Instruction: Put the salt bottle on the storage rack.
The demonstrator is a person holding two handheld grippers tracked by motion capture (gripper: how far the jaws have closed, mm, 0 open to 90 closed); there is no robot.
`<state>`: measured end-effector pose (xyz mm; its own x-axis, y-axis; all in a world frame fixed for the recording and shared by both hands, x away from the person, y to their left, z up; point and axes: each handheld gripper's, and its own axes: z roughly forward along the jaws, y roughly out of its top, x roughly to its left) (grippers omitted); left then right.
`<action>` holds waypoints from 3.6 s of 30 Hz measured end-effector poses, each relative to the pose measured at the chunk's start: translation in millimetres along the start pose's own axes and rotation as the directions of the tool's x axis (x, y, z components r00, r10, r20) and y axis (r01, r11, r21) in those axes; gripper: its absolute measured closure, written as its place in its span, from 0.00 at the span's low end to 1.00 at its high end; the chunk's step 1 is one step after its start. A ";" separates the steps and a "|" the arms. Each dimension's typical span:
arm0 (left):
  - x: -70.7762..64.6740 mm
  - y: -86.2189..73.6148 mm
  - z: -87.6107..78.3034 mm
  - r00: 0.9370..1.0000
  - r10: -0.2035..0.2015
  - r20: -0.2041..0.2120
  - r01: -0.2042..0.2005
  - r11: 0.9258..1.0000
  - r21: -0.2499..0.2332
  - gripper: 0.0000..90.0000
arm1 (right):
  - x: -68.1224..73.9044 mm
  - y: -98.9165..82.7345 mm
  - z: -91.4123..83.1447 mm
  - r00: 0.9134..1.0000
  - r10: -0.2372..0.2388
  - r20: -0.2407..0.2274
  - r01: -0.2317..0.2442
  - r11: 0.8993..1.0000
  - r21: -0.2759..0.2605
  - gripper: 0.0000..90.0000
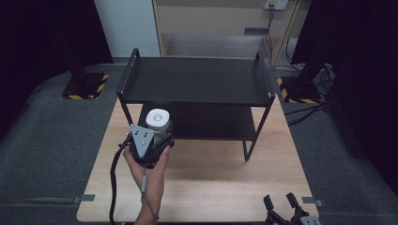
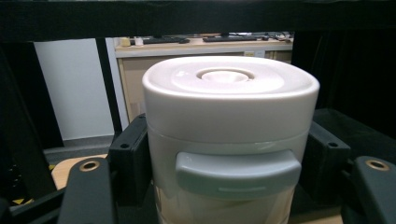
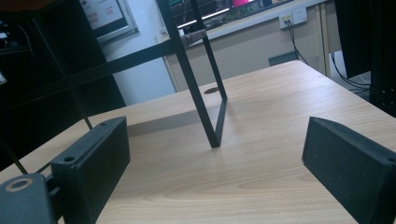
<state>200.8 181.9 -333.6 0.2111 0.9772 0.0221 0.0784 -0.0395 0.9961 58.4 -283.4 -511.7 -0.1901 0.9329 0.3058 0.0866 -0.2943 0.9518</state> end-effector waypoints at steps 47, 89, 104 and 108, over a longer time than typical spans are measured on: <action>-6.1 -18.0 73.0 0.995 -0.005 -0.096 0.004 1.000 -0.007 0.33 | -13.6 -1.8 0.9 0.998 0.009 0.054 -0.009 1.000 0.006 0.09; -20.5 -51.9 -8.2 0.995 -0.044 -0.090 0.033 0.991 -0.129 0.11 | -5.1 8.6 -0.2 0.999 -0.018 0.027 0.019 1.000 -0.011 0.08; -19.8 -69.7 -47.3 0.996 -0.059 -0.069 0.048 0.988 -0.144 0.11 | 1.2 9.3 0.8 1.000 -0.026 0.007 0.026 1.000 -0.015 0.08; -17.9 -73.7 -55.2 0.996 -0.054 -0.070 0.044 0.989 -0.143 0.11 | 2.5 9.4 -0.3 1.000 -0.027 0.005 0.028 0.999 -0.017 0.08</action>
<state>137.4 178.8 -402.8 0.1382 0.9901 -0.0263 -0.0522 0.0338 0.9981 58.4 -283.9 -502.0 -0.1873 0.9417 0.2794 0.0644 -0.2721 0.9601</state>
